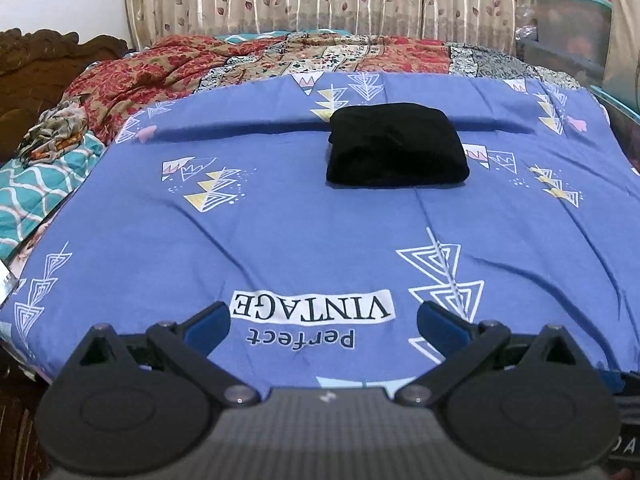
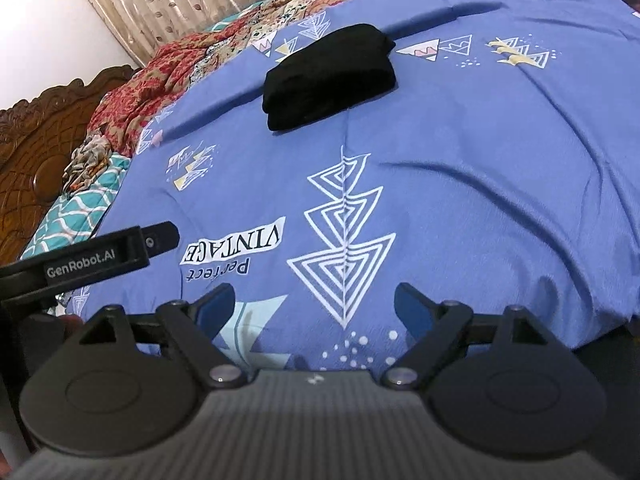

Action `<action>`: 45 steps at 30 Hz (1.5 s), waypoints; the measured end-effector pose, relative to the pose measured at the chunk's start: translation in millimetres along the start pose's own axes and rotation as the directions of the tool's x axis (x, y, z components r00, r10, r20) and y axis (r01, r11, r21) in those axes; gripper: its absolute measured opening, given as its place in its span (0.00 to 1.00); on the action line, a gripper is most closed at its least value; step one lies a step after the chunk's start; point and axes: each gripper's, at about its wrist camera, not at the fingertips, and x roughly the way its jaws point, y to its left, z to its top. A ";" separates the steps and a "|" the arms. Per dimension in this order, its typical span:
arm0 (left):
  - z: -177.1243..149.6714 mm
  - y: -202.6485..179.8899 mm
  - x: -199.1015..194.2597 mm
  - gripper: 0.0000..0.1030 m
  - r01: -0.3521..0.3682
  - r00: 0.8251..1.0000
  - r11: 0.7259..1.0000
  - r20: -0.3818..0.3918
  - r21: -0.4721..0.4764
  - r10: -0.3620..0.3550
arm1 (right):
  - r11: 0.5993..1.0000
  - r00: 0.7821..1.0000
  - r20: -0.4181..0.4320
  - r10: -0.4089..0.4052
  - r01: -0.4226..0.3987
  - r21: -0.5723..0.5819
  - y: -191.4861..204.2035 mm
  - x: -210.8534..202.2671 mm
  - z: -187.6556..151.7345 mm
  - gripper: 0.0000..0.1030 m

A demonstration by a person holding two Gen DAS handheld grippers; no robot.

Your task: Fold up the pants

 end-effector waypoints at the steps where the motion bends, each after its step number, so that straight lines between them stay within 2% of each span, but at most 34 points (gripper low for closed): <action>1: 0.3 -0.7 1.2 1.00 -0.001 1.000 1.000 -0.001 0.004 0.001 | 1.000 1.000 0.006 -0.005 0.005 0.000 -0.3 0.1 1.4 0.87; 10: 3.2 -2.9 13.6 1.00 0.004 1.000 1.000 -0.002 -0.012 -0.004 | 0.999 0.999 0.011 -0.035 0.035 0.024 -6.4 7.2 4.4 0.87; 17: 1.0 -4.6 23.7 1.00 -0.037 0.999 0.999 -0.021 0.006 0.038 | 0.999 0.999 -0.016 -0.035 0.035 0.027 -8.5 17.5 4.0 0.87; 27: -4.1 -12.0 43.2 1.00 -0.048 0.994 0.998 -0.098 0.051 0.053 | 0.998 0.999 -0.044 -0.023 0.025 0.049 -20.4 23.5 5.8 0.87; 30: -4.9 -13.4 43.4 1.00 -0.050 0.994 0.997 -0.096 0.052 0.054 | 0.998 0.999 -0.042 -0.023 0.025 0.053 -21.7 24.0 6.4 0.87; 35: -5.7 -18.3 44.1 1.00 -0.097 0.992 0.990 -0.075 0.102 0.104 | 0.997 0.998 -0.059 -0.015 0.019 0.068 -24.7 27.9 6.6 0.87; 41: -4.4 -18.0 49.4 1.00 -0.095 0.990 0.989 -0.090 0.113 0.106 | 0.998 0.998 -0.068 -0.009 0.014 0.068 -26.9 29.8 8.4 0.87; 45: -4.5 -16.1 52.6 1.00 -0.065 0.989 0.993 -0.124 0.097 0.077 | 0.998 0.998 -0.061 -0.017 0.020 0.055 -26.2 29.6 10.2 0.87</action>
